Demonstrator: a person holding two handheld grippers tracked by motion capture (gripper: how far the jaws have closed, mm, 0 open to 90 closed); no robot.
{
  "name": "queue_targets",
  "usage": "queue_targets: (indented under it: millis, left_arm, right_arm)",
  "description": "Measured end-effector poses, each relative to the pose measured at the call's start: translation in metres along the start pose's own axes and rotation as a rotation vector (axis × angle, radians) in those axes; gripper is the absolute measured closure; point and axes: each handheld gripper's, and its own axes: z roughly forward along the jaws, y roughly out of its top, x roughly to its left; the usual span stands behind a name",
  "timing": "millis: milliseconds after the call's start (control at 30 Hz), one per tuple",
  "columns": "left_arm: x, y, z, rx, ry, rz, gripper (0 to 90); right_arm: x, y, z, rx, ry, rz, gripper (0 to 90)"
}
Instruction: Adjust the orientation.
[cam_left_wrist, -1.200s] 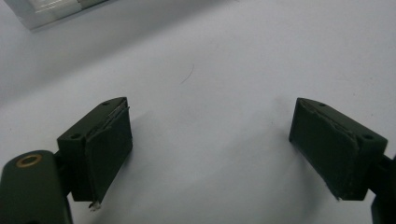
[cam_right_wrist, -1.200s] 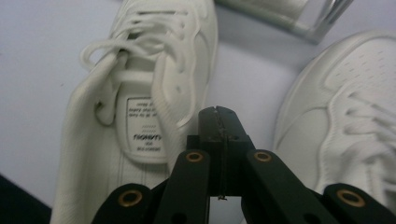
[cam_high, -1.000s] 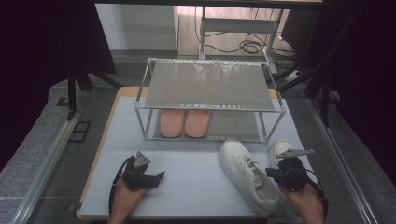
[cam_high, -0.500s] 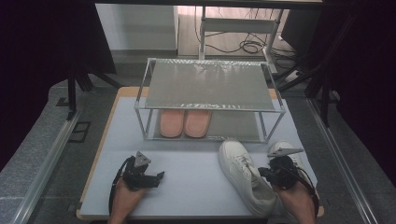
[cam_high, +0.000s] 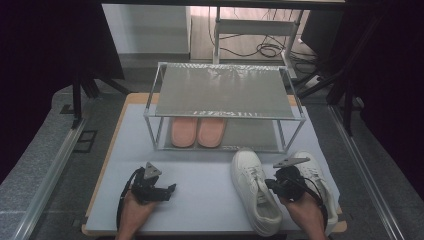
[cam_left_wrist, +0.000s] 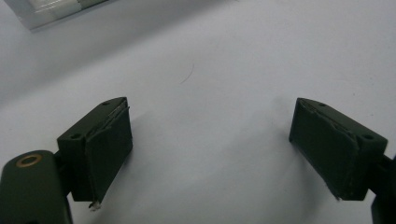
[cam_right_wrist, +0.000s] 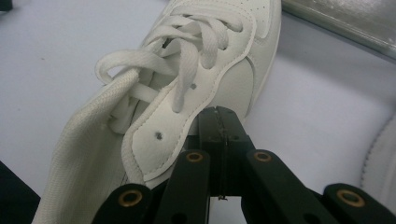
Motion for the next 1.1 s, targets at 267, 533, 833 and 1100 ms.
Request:
queue_targets:
  millis: [267, 533, 833, 1100]
  left_arm:
    - [0.000, 0.000, 0.000, 0.000, 0.000, 0.000, 13.1]
    - [0.000, 0.000, 0.000, 0.000, 0.000, 0.000, 13.1]
    - [0.000, 0.000, 0.000, 0.000, 0.000, 0.000, 13.1]
    - [0.000, 0.000, 0.000, 0.000, 0.000, -0.001, 13.1]
  right_arm:
    - [0.006, 0.005, 0.008, -0.006, 0.010, -0.016, 90.0]
    - [-0.004, 0.009, 0.019, 0.008, -0.048, 0.030, 90.0]
    - [-0.003, 0.014, 0.028, 0.039, -0.058, 0.031, 90.0]
    - [0.004, 0.023, 0.038, 0.021, 0.001, 0.002, 90.0]
